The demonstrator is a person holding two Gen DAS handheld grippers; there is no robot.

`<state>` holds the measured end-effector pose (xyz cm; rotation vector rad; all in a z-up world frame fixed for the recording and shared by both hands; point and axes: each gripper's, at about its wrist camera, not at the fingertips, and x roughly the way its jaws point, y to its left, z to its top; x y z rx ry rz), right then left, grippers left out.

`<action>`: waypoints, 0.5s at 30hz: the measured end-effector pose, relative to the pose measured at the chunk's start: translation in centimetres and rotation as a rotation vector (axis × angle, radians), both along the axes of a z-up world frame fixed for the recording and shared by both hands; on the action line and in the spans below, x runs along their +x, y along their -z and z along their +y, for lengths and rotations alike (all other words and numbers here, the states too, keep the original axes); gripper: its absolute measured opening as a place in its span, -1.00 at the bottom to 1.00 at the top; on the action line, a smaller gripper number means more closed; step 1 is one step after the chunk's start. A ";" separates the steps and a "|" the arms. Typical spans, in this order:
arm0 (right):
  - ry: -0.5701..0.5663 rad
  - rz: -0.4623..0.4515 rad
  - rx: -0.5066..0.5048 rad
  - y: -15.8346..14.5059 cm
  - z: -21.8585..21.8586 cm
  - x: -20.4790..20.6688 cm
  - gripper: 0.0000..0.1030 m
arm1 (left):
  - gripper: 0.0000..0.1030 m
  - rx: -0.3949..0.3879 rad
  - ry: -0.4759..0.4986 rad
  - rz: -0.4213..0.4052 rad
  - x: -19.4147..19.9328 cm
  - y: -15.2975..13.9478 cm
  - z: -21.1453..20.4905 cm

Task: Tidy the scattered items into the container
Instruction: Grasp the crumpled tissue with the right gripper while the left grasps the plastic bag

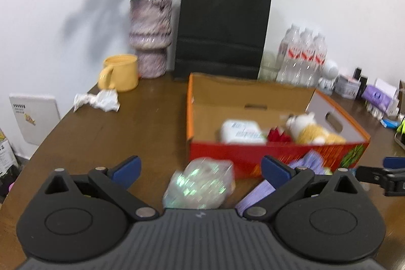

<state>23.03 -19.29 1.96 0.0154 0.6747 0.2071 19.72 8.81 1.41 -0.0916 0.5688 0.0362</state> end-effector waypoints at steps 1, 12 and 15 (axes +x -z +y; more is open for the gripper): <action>0.008 0.011 -0.003 0.5 0.2 -0.5 0.90 | 1.00 0.003 0.003 0.015 0.1 0.5 0.2; 0.111 0.104 -0.031 3.8 2.0 -2.3 0.70 | 0.28 -0.004 0.083 0.114 2.6 4.6 1.0; 0.117 0.118 -0.055 4.4 2.6 -2.4 -0.09 | -0.13 -0.026 0.106 0.115 2.4 4.8 1.1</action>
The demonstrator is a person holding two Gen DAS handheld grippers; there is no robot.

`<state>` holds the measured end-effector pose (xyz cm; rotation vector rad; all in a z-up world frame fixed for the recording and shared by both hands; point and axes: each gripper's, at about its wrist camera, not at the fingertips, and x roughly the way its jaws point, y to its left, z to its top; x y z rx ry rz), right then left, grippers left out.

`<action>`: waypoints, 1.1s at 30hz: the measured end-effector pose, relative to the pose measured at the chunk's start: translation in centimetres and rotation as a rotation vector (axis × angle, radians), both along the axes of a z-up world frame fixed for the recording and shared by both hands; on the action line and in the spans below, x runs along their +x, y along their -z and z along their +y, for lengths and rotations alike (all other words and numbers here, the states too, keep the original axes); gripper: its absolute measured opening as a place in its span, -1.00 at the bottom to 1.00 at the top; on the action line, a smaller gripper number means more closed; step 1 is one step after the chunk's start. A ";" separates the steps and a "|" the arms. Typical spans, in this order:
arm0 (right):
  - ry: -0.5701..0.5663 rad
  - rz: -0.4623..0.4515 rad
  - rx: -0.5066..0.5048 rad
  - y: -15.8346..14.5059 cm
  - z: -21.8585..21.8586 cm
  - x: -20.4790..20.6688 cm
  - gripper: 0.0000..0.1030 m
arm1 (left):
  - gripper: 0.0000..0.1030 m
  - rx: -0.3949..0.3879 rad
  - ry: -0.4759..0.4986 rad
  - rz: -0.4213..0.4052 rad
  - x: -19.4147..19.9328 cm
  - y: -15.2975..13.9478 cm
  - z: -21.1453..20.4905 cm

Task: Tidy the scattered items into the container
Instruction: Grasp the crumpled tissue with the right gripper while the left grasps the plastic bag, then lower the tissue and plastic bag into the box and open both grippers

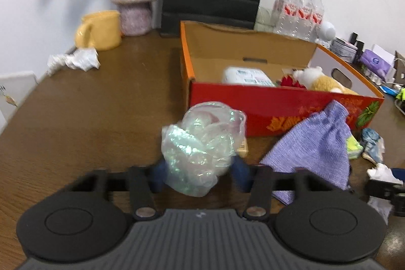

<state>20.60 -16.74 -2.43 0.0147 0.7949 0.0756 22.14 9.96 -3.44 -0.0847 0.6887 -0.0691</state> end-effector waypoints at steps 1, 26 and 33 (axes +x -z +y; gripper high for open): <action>-0.002 -0.017 -0.024 0.0 0.3 -0.3 -0.47 | -0.16 0.003 0.007 -0.021 -0.4 -0.3 0.0; -0.027 -0.168 0.106 -5.4 -2.0 -1.6 -0.47 | -0.17 -0.062 0.051 -0.131 -4.5 -4.0 -1.3; -0.061 -0.188 0.134 -5.9 -2.1 0.0 -0.47 | -0.16 -0.062 0.056 -0.134 -3.7 -4.8 -2.3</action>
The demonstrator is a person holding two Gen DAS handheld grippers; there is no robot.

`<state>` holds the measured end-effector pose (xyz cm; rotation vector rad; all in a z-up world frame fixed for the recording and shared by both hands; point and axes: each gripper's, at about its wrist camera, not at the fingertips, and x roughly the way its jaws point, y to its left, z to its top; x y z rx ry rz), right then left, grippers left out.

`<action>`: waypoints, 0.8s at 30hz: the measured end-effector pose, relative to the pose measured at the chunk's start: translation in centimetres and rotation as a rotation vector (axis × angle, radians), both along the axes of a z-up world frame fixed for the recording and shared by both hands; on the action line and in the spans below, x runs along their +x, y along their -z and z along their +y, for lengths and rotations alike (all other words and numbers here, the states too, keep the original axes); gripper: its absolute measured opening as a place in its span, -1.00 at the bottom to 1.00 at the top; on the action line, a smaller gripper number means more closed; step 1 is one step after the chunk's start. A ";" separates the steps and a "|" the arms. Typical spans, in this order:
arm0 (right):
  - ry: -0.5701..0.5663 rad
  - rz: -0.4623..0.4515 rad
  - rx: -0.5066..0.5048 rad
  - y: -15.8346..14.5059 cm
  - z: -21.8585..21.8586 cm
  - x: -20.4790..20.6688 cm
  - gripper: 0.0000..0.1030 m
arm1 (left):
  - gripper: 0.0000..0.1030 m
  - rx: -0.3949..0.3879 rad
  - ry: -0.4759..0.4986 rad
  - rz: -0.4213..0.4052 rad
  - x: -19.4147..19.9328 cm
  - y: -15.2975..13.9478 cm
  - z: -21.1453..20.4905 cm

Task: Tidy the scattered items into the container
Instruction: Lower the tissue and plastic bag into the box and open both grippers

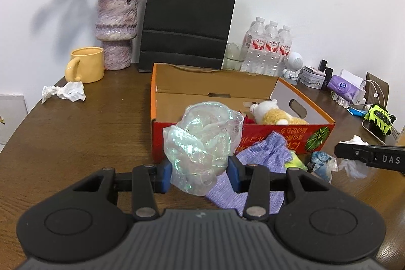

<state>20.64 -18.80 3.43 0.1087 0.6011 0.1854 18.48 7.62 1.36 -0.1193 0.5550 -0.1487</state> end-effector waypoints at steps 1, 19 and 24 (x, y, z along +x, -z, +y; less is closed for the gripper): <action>-0.007 -0.003 0.005 -0.1 0.0 0.3 -0.47 | -0.16 -0.001 0.000 -0.002 0.3 -0.2 -0.1; -0.150 -0.072 0.022 -2.6 1.0 15.4 -0.47 | -0.15 -0.064 -0.058 -0.009 14.6 -1.4 -2.8; -0.184 -0.017 0.025 -0.2 2.3 20.3 -0.47 | -0.15 -0.045 -0.080 0.031 18.3 -0.2 -3.2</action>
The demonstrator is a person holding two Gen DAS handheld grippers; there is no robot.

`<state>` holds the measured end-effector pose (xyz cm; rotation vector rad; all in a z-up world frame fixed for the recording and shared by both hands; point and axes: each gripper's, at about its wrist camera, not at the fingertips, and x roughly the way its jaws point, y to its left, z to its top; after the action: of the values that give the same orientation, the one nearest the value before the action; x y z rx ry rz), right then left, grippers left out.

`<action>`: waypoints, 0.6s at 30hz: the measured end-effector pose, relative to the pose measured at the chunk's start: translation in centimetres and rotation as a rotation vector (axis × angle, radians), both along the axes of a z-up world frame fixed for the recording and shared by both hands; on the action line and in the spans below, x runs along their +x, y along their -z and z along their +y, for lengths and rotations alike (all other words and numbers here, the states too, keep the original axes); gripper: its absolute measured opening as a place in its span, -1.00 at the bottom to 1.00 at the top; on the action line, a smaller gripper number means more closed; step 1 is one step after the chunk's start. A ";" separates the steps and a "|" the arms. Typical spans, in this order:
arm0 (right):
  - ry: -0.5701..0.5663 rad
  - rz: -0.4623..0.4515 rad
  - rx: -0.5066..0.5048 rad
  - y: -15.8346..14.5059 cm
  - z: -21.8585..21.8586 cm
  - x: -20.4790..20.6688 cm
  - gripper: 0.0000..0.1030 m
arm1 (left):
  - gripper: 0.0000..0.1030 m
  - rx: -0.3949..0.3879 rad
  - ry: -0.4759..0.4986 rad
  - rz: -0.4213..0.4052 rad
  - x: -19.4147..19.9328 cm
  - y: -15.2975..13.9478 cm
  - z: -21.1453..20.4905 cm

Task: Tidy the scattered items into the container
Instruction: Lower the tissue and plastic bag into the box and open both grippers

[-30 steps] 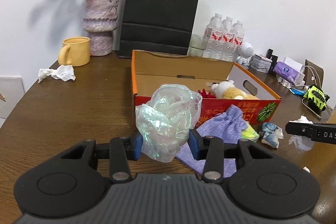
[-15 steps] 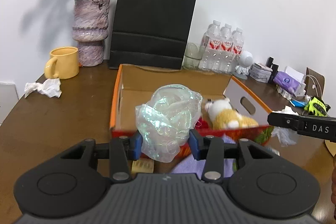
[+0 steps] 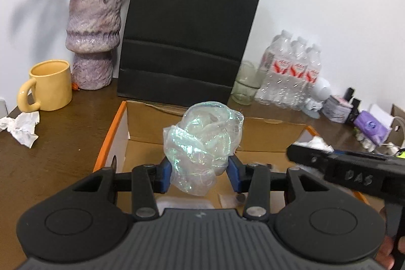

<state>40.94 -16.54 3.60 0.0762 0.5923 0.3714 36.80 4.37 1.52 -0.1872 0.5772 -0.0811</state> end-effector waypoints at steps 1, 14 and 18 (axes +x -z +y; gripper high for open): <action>-0.002 0.011 -0.013 0.5 0.3 0.7 -0.47 | -0.15 0.005 -0.003 0.010 0.4 0.3 0.0; 0.049 0.088 -0.084 1.6 0.3 3.2 0.74 | 1.00 0.113 -0.098 0.015 1.4 0.6 -0.1; 0.046 0.095 -0.086 1.5 0.0 3.2 0.80 | 1.00 0.100 -0.104 0.030 1.6 0.5 0.2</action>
<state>44.12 -16.52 2.09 0.0251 0.6989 0.2989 38.35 4.53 1.06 -0.1206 0.5991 0.0510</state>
